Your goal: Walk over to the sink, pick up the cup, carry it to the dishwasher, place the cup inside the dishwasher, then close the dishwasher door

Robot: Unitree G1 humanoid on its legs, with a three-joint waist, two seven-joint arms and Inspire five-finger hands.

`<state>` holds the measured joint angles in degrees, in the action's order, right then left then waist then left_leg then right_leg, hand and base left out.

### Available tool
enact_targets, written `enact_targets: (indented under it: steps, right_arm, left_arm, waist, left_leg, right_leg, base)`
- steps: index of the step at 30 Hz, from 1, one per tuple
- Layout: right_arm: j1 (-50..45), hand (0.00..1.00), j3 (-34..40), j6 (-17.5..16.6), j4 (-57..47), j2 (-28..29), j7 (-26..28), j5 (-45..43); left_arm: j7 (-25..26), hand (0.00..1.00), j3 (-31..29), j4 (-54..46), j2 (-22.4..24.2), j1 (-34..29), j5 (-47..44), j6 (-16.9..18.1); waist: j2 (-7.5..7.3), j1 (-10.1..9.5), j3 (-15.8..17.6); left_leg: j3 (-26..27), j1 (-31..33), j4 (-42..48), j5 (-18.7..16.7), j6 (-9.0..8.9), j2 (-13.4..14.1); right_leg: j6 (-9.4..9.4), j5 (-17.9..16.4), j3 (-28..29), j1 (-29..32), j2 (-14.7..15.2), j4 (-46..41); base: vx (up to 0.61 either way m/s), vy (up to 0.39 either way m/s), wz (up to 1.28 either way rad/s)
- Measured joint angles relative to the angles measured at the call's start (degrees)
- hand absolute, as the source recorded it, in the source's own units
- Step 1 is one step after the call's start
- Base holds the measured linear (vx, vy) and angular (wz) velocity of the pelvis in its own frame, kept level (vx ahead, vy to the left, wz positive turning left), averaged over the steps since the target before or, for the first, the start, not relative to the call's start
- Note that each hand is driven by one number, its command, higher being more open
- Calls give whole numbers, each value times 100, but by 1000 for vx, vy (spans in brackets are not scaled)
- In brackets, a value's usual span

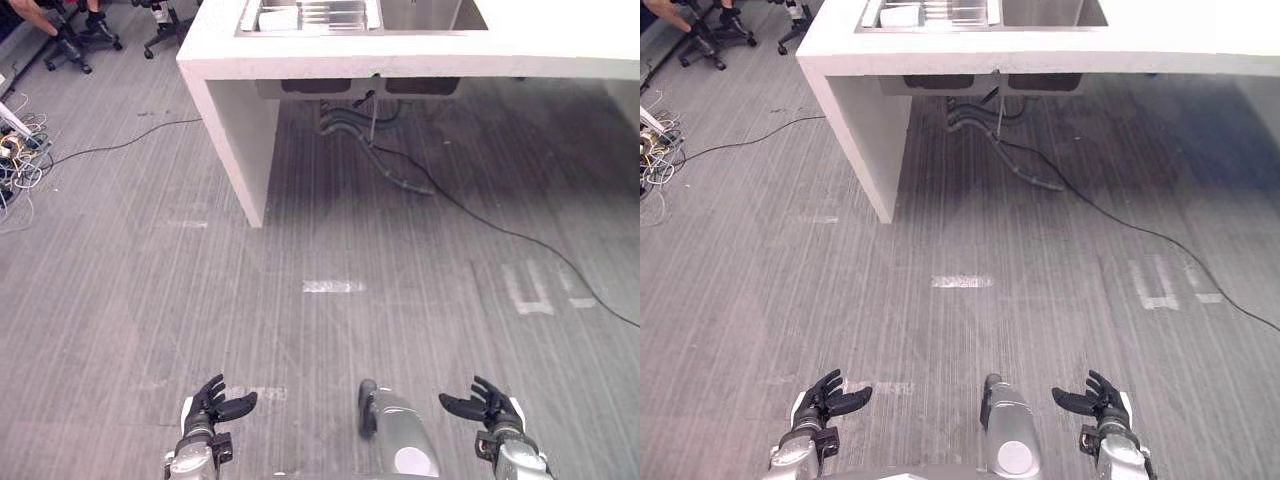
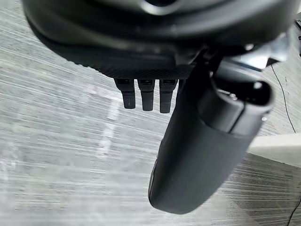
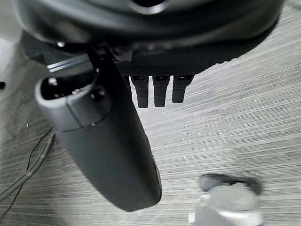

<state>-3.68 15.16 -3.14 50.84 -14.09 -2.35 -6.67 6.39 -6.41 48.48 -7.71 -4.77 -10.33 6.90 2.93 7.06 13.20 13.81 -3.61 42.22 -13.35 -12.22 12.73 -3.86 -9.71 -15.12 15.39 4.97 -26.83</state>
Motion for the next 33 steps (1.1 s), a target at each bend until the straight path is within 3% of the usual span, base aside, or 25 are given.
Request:
enact_targets:
  steps: [2, 4, 5, 7, 9, 10, 11, 12, 13, 14, 16, 17, 18, 19, 20, 21, 22, 24, 26, 28, 29, 30, 31, 32, 33]
  right_arm:
    - [0, 90, -37, -57, -61, 10, -12, -52]
    - [1, 90, -22, -123, -179, 15, -55, -113]
    - [15, 90, 18, -151, -207, 12, -82, -119]
    - [23, 90, 24, -150, -204, 21, -122, -118]
    - [22, 90, 20, -151, -199, 53, -146, -117]
    - [28, 90, 0, -152, -192, 64, -146, -114]
    - [18, 90, -3, -151, -178, 59, -148, -111]
    - [16, 90, -10, -151, -140, 71, -155, -106]
    - [-4, 90, -46, -150, -59, 149, -153, -93]
    - [-38, 90, -44, -155, -55, 210, -154, -93]
    - [-69, 90, -37, -154, -10, 218, -150, -91]
    - [-87, 90, -32, -154, 30, 270, -141, -84]
    - [-148, 90, -28, -144, 81, 353, -122, -63]
    - [-191, 90, -31, -135, 94, 395, -117, -63]
    - [-250, 90, -46, -134, 95, 436, -83, -60]
    - [-260, 90, -99, -137, 95, 465, -25, -58]
    - [-268, 90, -105, -140, 94, 484, 3, -49]
    - [-206, 90, -104, -213, 60, 506, 44, -47]
    - [-172, 90, -104, -246, 13, 451, 65, -47]
    - [-193, 90, -115, -252, -14, 385, 96, -46]
    - [-363, 90, -209, -253, -43, 280, 106, -44]
    - [-388, 90, -220, -248, -31, 162, 128, -40]
    - [-368, 90, -203, -241, -54, -9, 136, -36]
    - [-384, 90, -182, -240, -91, -116, 162, -35]
    - [-393, 90, -171, -227, -90, -169, 187, -35]
  left_arm:
    - [-3, 90, 10, -215, 58, -53, -108, -3]
    - [0, 90, 13, -560, 126, 16, -214, -5]
    - [13, 90, 36, -1028, 186, 38, -221, -1]
    - [74, 90, 162, -1613, 193, 6, -297, 1]
    - [111, 90, 275, -2359, 210, -66, -327, 9]
    - [162, 90, 338, -2993, 241, -111, -329, 18]
    - [232, 90, 365, -3369, 279, -125, -328, 19]
    - [293, 90, 367, -3596, 308, -128, -325, 37]
    - [384, 90, 346, -3989, 329, -145, -310, 66]
    - [462, 90, 312, -4380, 379, -132, -294, 87]
    - [535, 90, 295, -4800, 477, -118, -224, 104]
    - [613, 90, 292, -5068, 431, -92, -49, 173]
    - [721, 90, 222, -5265, 355, -3, 122, 176]
    - [813, 90, 197, -5300, 312, 75, 179, 183]
    - [1006, 90, 123, -5363, 281, 209, 328, 185]
    - [1227, 90, 53, -5557, 273, 215, 411, 196]
    - [1320, 90, 18, -5670, 267, 217, 510, 228]
    - [1505, 90, 26, -6136, 182, 291, 772, 478]
    - [1605, 90, 53, -6223, 155, 434, 955, 623]
    - [1628, 90, 142, -6210, 37, 654, 1055, 643]
    - [1623, 90, 275, -6157, -138, 808, 1234, 637]
    - [1612, 90, 356, -6109, -148, 859, 1385, 654]
    - [1568, 90, 493, -6093, -256, 948, 1519, 619]
    - [1481, 90, 689, -5939, -436, 1249, 1637, 606]
    - [1404, 90, 803, -5802, -504, 1438, 1682, 601]
  waist:
    - [-43, -61, 40]
    - [-155, -111, 109]
    - [-204, -129, 139]
    - [-244, -178, 175]
    - [-263, -268, 188]
    - [-185, -385, 182]
    - [-102, -445, 192]
    - [-31, -473, 176]
    - [-122, -516, 121]
    - [-238, -549, 79]
    - [-241, -531, 70]
    - [-331, -516, 80]
    - [-454, -433, 83]
    - [-495, -417, 77]
    - [-487, -409, 85]
    - [-450, -403, 71]
    - [-426, -401, 58]
    - [-310, -369, 89]
    - [-160, -265, 83]
    - [-125, -141, 57]
    - [-157, -56, 30]
    - [-41, -8, 29]
    - [114, -49, -44]
    - [105, -20, -42]
    - [106, 27, -40]
  left_leg:
    - [339, 428, 1348, -61, 124, 478]
    - [677, 897, 1675, -143, 389, 602]
    - [841, 1356, 1359, -216, 522, 552]
    - [912, 1700, 488, -238, 572, 337]
    - [830, 1942, -1173, 9, 621, -93]
    - [519, 2047, -2660, 613, 622, -359]
    - [342, 2145, -3063, 819, 574, -366]
    - [224, 2190, -2981, 1153, 706, -354]
    - [61, 2193, -2684, 1424, 964, -492]
    - [-101, 2238, -2388, 1318, 1175, -712]
    - [-16, 2167, -2178, 1014, 1392, -805]
    - [74, 2012, -2068, 743, 1424, -920]
    - [46, 1765, -1988, 538, 1451, -1089]
    - [31, 1607, -1992, 434, 1481, -1139]
    - [1, 1239, -2097, 263, 1481, -1172]
    - [-7, 810, -2402, 204, 1443, -1163]
    - [-17, 602, -2581, 200, 1434, -1148]
    - [-56, -42, -3096, 204, 1302, -1003]
    - [-60, -329, -3239, 205, 1287, -821]
    - [-62, -606, -3246, 81, 1077, -711]
    - [-83, -815, -3149, -158, 699, -662]
    - [-74, -913, -3109, -237, 583, -545]
    - [-75, -896, -2954, -177, 542, -420]
    - [-112, -851, -2594, -54, 477, -407]
    - [-164, -776, -2272, 23, 415, -357]
  right_leg:
    - [-107, -86, -27, -730, -198, 454]
    - [-114, -96, -28, -1333, -213, 979]
    - [-64, -64, -51, -1711, -218, 1399]
    - [-17, -34, -68, -2074, -205, 1729]
    - [47, -41, -16, -2407, -160, 2065]
    - [216, -128, 149, -2601, -157, 2230]
    - [363, -218, 251, -2694, -249, 2271]
    - [453, -309, 313, -2793, -273, 2278]
    - [611, -513, 452, -2885, -143, 2163]
    - [736, -720, 575, -2765, 120, 1709]
    - [768, -746, 748, -2306, 346, 606]
    - [1062, -587, 899, -1776, 593, -761]
    - [1952, -93, 1027, -1336, 860, -1985]
    - [1952, -60, 1077, -1159, 951, -2512]
    - [1715, -203, 988, -862, 1052, -3223]
    - [1328, -418, 705, -627, 1106, -3326]
    - [1165, -512, 534, -503, 1105, -3238]
    - [634, -823, 73, 92, 971, -2520]
    - [625, -740, 106, 526, 755, -1400]
    - [691, -68, 451, 675, 537, 233]
    - [668, 1066, 696, 576, 472, 561]
    - [586, 1125, 711, 583, 396, 304]
    - [495, 771, 734, 734, 342, -181]
    - [453, 373, 701, 761, 459, -637]
    - [437, 196, 637, 663, 509, -762]
  base:
    - [474, -223, -11]
    - [576, -173, 3]
    - [570, -115, 12]
    - [363, -10, 1]
    - [388, 65, -29]
    - [449, 167, -55]
    - [546, 257, -61]
    - [476, 245, -57]
    - [628, 320, -55]
    - [443, 212, -48]
    - [483, 247, -24]
    - [642, 291, 2]
    - [538, 204, 15]
    - [543, 121, 28]
    - [615, 68, 6]
    - [507, 42, -3]
    - [502, 7, -8]
    - [489, -82, 5]
    - [561, -206, 21]
    - [513, -240, 45]
    - [480, -230, 56]
    - [580, -269, 31]
    - [540, -268, 10]
    - [490, -254, 13]
    - [458, -274, 48]
